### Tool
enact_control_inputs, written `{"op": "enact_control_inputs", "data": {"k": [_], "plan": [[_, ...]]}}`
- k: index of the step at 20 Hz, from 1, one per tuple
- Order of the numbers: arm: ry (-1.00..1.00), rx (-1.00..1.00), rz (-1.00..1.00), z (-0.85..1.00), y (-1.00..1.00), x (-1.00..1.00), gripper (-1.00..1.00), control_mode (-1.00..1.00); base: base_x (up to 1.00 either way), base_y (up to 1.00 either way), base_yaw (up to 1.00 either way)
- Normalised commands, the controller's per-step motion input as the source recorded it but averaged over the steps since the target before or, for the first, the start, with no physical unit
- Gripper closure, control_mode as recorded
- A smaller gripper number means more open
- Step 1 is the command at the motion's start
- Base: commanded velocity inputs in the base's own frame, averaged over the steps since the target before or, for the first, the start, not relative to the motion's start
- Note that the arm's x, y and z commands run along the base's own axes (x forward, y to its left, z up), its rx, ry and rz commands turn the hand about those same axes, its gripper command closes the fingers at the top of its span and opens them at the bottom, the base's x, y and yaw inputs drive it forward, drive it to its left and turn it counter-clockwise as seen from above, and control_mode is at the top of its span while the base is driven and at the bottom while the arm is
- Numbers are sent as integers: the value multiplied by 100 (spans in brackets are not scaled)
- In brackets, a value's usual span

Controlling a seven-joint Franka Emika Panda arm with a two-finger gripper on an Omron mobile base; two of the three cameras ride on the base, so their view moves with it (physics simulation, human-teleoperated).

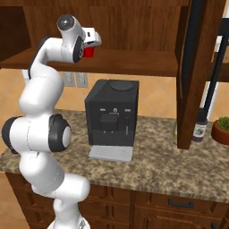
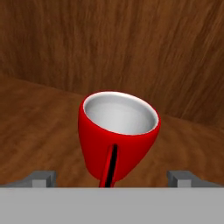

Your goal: Gather all objects into one cabinet and sort the glasses and bowls to opposite sides.

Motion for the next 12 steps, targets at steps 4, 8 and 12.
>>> {"op": "enact_control_inputs", "data": {"k": [4, 8, 12], "plan": [[0, 0, 0, 0, 0, 2, -100, -100, 0, 0, 0], [0, 0, 0, 0, 0, 2, -100, -100, 0, 0, 0], [0, 0, 0, -5, 0, 17, -100, -100, 0, 0, 0]]}}
